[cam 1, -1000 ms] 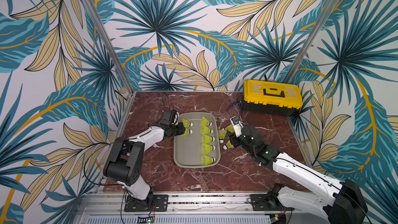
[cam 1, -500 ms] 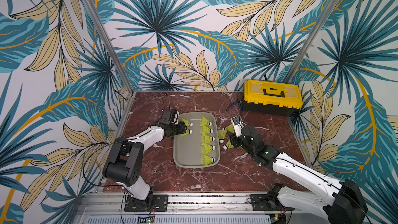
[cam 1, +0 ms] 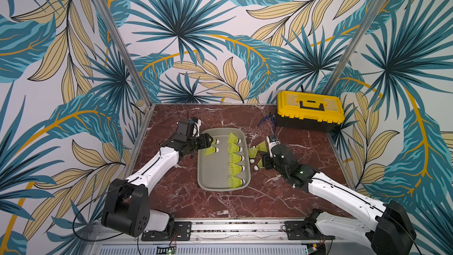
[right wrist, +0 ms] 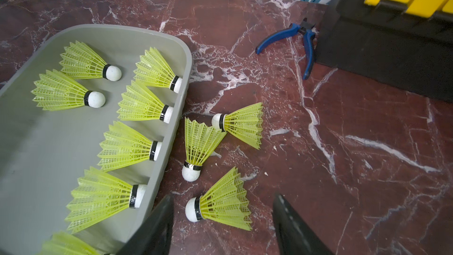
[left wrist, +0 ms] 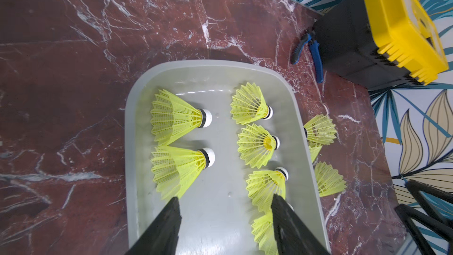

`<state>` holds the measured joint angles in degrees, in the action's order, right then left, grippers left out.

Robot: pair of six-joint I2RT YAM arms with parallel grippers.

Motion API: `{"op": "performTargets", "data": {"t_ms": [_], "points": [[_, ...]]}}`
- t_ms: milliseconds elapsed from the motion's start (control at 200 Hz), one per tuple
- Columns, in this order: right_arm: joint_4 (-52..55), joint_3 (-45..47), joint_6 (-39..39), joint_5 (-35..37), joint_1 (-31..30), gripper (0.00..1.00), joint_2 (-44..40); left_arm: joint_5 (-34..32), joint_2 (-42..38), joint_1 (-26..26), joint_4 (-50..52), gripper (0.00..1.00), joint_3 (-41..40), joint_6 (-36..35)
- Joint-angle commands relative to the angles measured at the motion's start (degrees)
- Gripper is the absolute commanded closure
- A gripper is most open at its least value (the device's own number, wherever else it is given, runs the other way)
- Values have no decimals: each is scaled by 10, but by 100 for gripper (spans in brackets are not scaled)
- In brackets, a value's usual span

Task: Put the shuttlecocks into the storage box
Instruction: Place the shuttlecock in the storage box, then pick up the shuttlecock at the center of the board.

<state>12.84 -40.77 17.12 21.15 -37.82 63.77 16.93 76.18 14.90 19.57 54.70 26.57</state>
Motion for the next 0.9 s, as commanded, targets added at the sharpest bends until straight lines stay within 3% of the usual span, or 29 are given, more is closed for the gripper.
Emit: {"op": "performTargets", "data": {"t_ms": [0,371,616,896], "points": [[83,-24,75,-25,-2,35,-2,-2,-50,-3,41,38,19,-1],[131,-28,242,-85,-2,35,43,-5,-173,-3,22,36,-64,41],[88,-7,375,-66,-4,38,84,0,-175,-4,19,35,-72,45],[60,-9,455,-65,-6,40,146,-7,-172,-3,19,35,-76,42]]}}
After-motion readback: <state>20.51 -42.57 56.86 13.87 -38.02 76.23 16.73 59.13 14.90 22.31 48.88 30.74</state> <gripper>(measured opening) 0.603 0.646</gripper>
